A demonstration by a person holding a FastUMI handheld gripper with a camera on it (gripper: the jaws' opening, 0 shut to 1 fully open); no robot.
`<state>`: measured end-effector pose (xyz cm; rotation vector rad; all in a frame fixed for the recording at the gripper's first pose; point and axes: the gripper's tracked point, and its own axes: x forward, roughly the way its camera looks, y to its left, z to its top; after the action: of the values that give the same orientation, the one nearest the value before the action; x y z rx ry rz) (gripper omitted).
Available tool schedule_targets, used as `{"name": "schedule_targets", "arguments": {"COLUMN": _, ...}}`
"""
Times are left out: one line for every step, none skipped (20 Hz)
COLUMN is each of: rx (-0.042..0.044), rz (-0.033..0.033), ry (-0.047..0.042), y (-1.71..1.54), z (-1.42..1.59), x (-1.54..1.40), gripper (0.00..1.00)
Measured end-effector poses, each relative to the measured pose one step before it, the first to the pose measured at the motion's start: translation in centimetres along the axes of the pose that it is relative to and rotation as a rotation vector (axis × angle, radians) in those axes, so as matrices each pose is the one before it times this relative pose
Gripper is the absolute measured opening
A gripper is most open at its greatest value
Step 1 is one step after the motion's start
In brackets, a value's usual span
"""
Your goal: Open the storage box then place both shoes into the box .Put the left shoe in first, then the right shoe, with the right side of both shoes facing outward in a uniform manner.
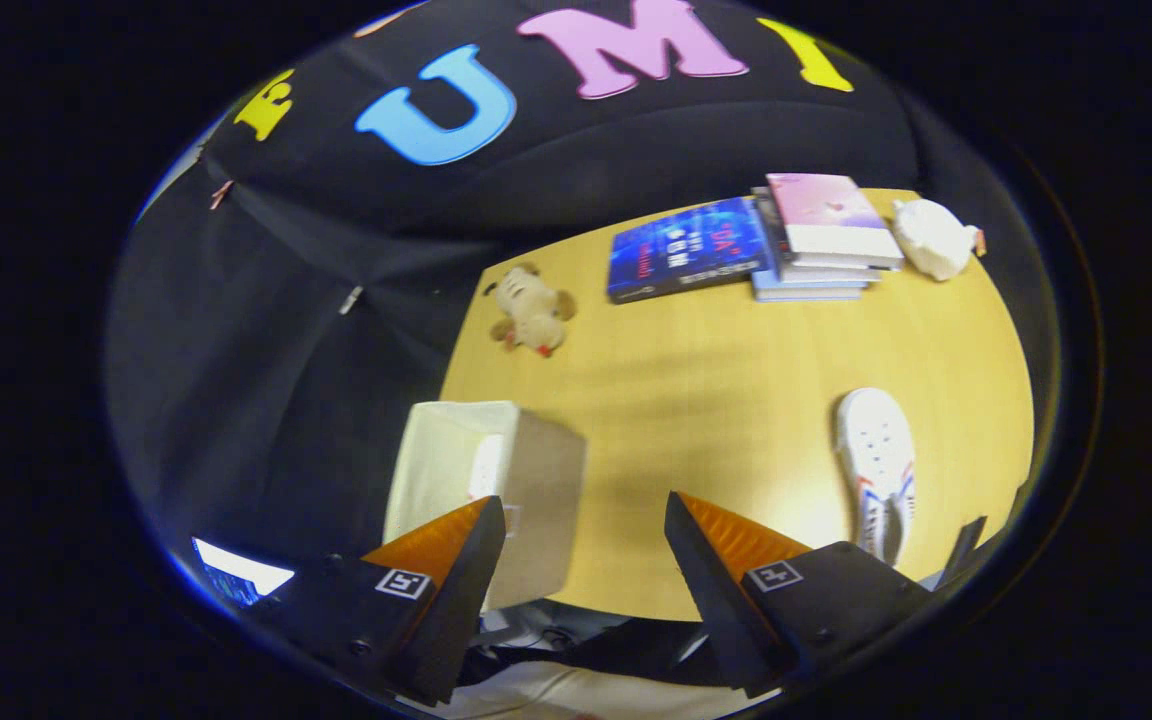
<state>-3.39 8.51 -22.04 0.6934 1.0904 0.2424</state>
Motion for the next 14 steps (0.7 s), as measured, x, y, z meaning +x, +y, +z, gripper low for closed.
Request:
{"name": "schedule_targets", "arguments": {"rx": 0.01077, "rz": -0.04893, "ry": -0.00106, "y": -3.122, "z": 0.182, "x": -0.082, "gripper": 0.98}}
{"name": "schedule_targets", "arguments": {"rx": -0.00145, "rz": -0.05842, "ry": 0.00301, "y": -3.223, "z": 0.089, "x": 0.206, "gripper": 0.98}}
{"name": "schedule_targets", "arguments": {"rx": -0.00858, "rz": -0.05781, "ry": 0.0113, "y": -3.151, "z": -0.175, "x": 0.36, "gripper": 0.98}}
{"name": "schedule_targets", "arguments": {"rx": -0.00782, "rz": -0.06026, "ry": 0.01259, "y": -3.164, "z": -0.143, "x": 0.535, "gripper": 0.97}}
{"name": "schedule_targets", "arguments": {"rx": -0.00972, "rz": -0.04759, "ry": 0.01781, "y": -2.774, "z": -0.312, "x": 0.499, "gripper": 0.97}}
{"name": "schedule_targets", "arguments": {"rx": -0.0074, "rz": -0.04215, "ry": 0.01582, "y": -2.532, "z": -0.209, "x": 0.798, "gripper": 0.97}}
{"name": "schedule_targets", "arguments": {"rx": -0.00282, "rz": -0.0323, "ry": 0.0232, "y": -2.148, "z": -0.514, "x": 0.879, "gripper": 0.97}}
{"name": "schedule_targets", "arguments": {"rx": 0.00129, "rz": -0.02387, "ry": 0.02435, "y": -1.78, "z": -0.413, "x": 0.905, "gripper": 0.97}}
{"name": "schedule_targets", "arguments": {"rx": 0.0055, "rz": -0.02002, "ry": 0.02067, "y": -1.62, "z": -0.402, "x": 0.962, "gripper": 0.96}}
{"name": "schedule_targets", "arguments": {"rx": 0.00632, "rz": -0.01843, "ry": 0.02101, "y": -1.574, "z": -0.367, "x": 1.002, "gripper": 0.95}}
{"name": "schedule_targets", "arguments": {"rx": 0.00265, "rz": -0.01707, "ry": 0.02124, "y": -1.353, "z": -0.495, "x": 0.977, "gripper": 0.95}}
{"name": "schedule_targets", "arguments": {"rx": 0.00001, "rz": -0.0115, "ry": 0.01916, "y": -0.95, "z": -0.305, "x": 0.845, "gripper": 0.93}}
{"name": "schedule_targets", "arguments": {"rx": 0.00287, "rz": -0.00181, "ry": 0.02033, "y": -0.557, "z": -0.292, "x": 0.884, "gripper": 0.93}}
{"name": "schedule_targets", "arguments": {"rx": 0.0024, "rz": 0.01205, "ry": 0.01411, "y": 0.01, "z": -0.164, "x": 0.745, "gripper": 0.93}}
